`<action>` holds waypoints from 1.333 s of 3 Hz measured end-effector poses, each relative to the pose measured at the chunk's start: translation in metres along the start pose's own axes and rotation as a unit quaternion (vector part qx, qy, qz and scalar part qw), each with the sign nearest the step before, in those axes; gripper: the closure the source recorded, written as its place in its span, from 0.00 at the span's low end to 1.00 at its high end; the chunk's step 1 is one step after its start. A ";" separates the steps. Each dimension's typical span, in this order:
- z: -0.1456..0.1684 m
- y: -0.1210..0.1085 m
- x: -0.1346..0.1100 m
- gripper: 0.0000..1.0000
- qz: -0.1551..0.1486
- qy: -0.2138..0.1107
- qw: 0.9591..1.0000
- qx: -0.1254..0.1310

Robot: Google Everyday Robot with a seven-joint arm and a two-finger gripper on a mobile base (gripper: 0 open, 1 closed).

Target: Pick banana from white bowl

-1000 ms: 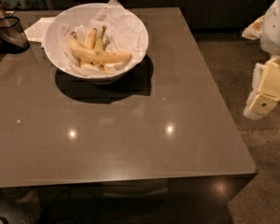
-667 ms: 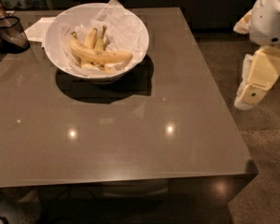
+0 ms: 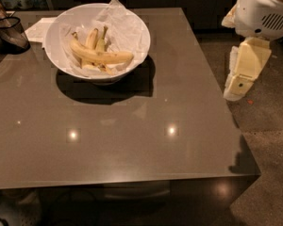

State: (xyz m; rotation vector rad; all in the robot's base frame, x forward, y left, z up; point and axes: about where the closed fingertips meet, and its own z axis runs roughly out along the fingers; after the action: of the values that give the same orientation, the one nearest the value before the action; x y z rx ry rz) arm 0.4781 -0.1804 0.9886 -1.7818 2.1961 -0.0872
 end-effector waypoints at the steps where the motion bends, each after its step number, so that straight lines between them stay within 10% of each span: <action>1: 0.005 -0.006 -0.002 0.00 0.001 -0.035 0.999 -0.012; 2: 0.032 -0.036 -0.073 0.00 -0.011 -0.081 0.994 -0.066; 4: 0.032 -0.044 -0.086 0.00 -0.013 -0.110 0.992 -0.051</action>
Offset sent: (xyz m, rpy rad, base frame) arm 0.0575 0.0777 -0.0061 0.2539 0.1429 0.1083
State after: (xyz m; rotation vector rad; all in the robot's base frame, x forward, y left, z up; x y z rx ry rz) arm 0.5434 -0.1032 0.9863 -1.7787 2.0539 0.2111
